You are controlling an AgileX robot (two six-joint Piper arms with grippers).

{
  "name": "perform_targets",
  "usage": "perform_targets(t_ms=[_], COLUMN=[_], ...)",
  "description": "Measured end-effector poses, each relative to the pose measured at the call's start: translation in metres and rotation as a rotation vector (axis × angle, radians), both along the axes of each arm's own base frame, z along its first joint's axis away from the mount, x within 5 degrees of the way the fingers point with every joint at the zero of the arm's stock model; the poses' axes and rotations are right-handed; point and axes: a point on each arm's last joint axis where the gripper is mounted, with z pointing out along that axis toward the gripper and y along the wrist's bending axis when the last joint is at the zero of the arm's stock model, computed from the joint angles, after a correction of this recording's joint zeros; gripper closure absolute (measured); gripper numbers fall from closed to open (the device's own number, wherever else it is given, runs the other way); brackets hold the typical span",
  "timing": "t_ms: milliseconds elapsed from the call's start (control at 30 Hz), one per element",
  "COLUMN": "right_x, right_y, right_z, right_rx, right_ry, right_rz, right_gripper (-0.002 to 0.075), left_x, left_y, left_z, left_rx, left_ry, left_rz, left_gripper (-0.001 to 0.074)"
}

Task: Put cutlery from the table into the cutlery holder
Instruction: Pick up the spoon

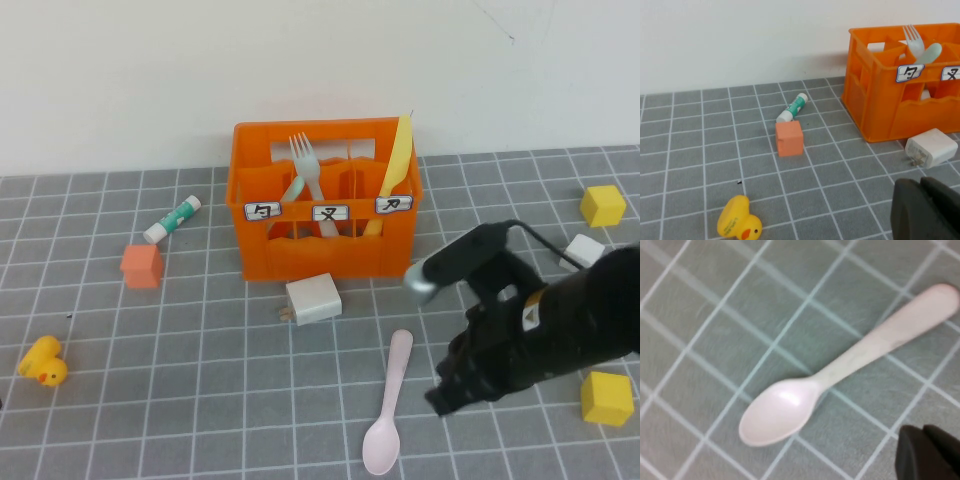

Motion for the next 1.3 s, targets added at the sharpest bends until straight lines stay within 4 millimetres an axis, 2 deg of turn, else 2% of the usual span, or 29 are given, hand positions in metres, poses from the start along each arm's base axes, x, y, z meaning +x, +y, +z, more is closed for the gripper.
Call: perform_targets(t_ms=[67, 167, 333, 433, 500, 667, 933, 1133, 1300], right_x=[0.004, 0.005, 0.007, 0.019, 0.028, 0.05, 0.068, 0.063, 0.045], right_y=[-0.004, -0.004, 0.006, 0.017, 0.024, 0.041, 0.049, 0.058, 0.068], right_z=[0.0, 0.001, -0.006, -0.013, -0.017, -0.028, -0.05, -0.054, -0.057], right_rx=[0.03, 0.081, 0.118, 0.127, 0.128, 0.087, -0.03, -0.103, -0.294], right_ry=[0.02, 0.058, 0.118, 0.156, 0.171, 0.233, 0.294, 0.286, 0.243], right_rz=[-0.058, -0.119, -0.155, -0.194, -0.211, -0.216, -0.243, -0.184, -0.032], right_gripper=[0.0726, 0.0681, 0.0495, 0.0345, 0.03, 0.0285, 0.0286, 0.0287, 0.0289], left_x=[0.0, 0.0, 0.0, 0.0, 0.0, 0.0, 0.0, 0.0, 0.0], left_y=[0.0, 0.0, 0.0, 0.0, 0.0, 0.0, 0.0, 0.0, 0.0], left_z=[0.0, 0.0, 0.0, 0.0, 0.0, 0.0, 0.0, 0.0, 0.0], left_rx=[0.0, -0.001, -0.005, -0.005, -0.005, -0.005, -0.012, -0.015, -0.015], left_ry=[0.001, 0.001, -0.002, -0.003, -0.003, -0.003, 0.0, -0.004, -0.005], left_rz=[0.0, 0.0, -0.001, -0.001, -0.001, -0.001, 0.0, -0.001, -0.001], left_gripper=[0.0735, 0.0735, 0.0735, 0.0735, 0.0735, 0.0735, 0.0735, 0.0735, 0.0735])
